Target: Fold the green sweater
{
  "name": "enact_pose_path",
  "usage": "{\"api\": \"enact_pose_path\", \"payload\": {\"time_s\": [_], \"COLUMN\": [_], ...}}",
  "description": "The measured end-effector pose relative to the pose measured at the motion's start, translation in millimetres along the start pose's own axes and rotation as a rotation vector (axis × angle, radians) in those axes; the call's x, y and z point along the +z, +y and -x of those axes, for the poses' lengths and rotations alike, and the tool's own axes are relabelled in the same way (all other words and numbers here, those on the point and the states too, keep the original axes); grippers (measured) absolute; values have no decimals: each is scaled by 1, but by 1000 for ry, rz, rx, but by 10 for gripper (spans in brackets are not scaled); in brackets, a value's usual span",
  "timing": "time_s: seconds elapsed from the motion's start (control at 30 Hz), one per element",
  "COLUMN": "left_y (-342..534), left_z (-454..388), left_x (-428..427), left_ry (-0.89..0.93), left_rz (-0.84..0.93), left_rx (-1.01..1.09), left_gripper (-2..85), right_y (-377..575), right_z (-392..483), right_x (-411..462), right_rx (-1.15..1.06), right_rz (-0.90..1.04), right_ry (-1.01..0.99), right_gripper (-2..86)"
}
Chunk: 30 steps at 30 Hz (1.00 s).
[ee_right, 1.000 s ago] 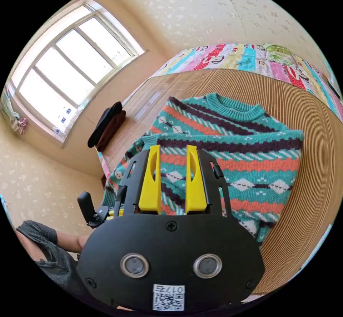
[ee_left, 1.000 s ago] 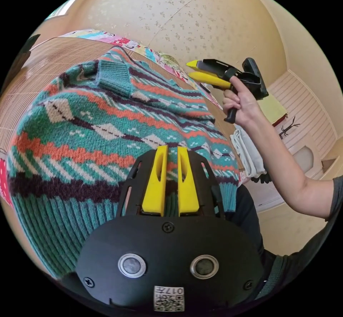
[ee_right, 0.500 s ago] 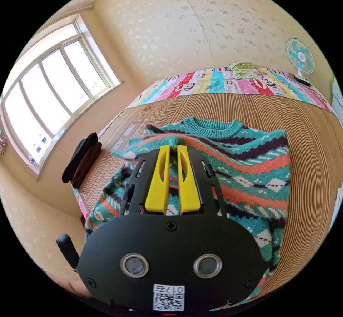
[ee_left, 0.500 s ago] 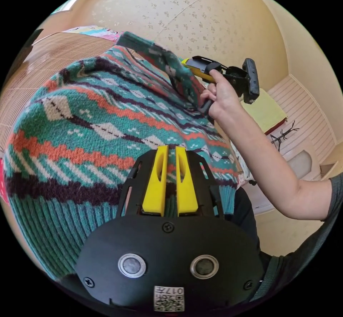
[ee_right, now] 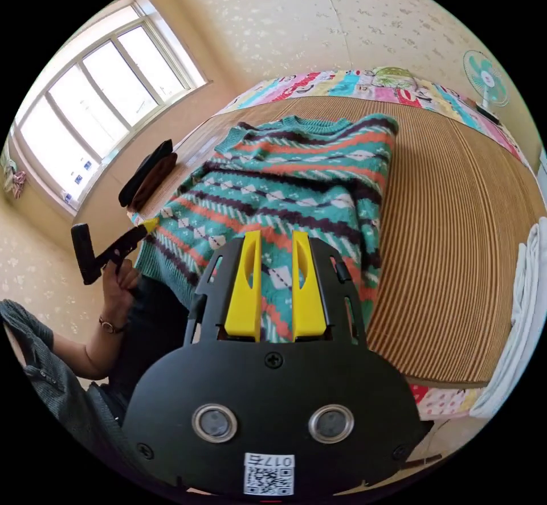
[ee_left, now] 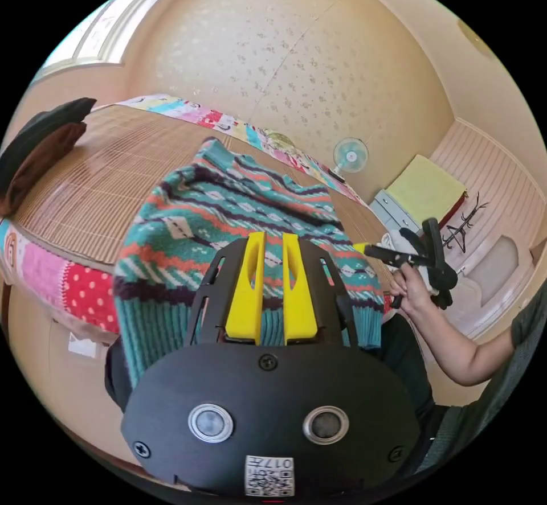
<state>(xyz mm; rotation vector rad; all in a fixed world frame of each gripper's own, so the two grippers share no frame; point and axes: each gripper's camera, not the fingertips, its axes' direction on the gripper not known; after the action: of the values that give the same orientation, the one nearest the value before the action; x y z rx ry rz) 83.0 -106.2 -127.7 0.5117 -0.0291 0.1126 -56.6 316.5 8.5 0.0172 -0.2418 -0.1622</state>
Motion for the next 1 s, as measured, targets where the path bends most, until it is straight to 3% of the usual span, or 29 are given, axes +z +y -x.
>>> {"api": "enact_pose_path", "payload": {"time_s": [0.17,0.33,0.43,0.5,0.53,0.67,0.8,0.87,0.93,1.0], "left_y": [-6,14,19,14,9,0,-10,-17,-21,-25], "left_z": [57,71,68,71,76,117,130,130,130,130], "left_x": [-48,-37,-52,-72,-88,-145,-178,-188,-194,-204], "left_ry": [-118,-242,-285,-199,-25,558,684,754,822,868], "left_rz": [220,448,456,450,418,231,147,113,91,63], "left_rx": [-188,-211,-178,-180,-197,-339,-385,-412,-440,-447], "left_gripper": [194,199,147,98,47,42,41,42,43,43], "right_y": [63,83,82,83,84,90,91,93,93,99], "right_z": [-58,-90,-102,-110,-113,-140,-156,-160,-169,-200], "right_x": [-59,-79,-77,-74,-74,-87,-93,-100,-129,-189], "right_rx": [96,165,180,195,201,262,269,276,236,223], "right_rz": [106,163,204,249,253,244,254,253,160,-125], "right_ry": [92,-59,-153,-237,-257,-376,-719,-785,-898,-1126], "right_gripper": [83,99,119,135,139,146,122,77,49,36]}}
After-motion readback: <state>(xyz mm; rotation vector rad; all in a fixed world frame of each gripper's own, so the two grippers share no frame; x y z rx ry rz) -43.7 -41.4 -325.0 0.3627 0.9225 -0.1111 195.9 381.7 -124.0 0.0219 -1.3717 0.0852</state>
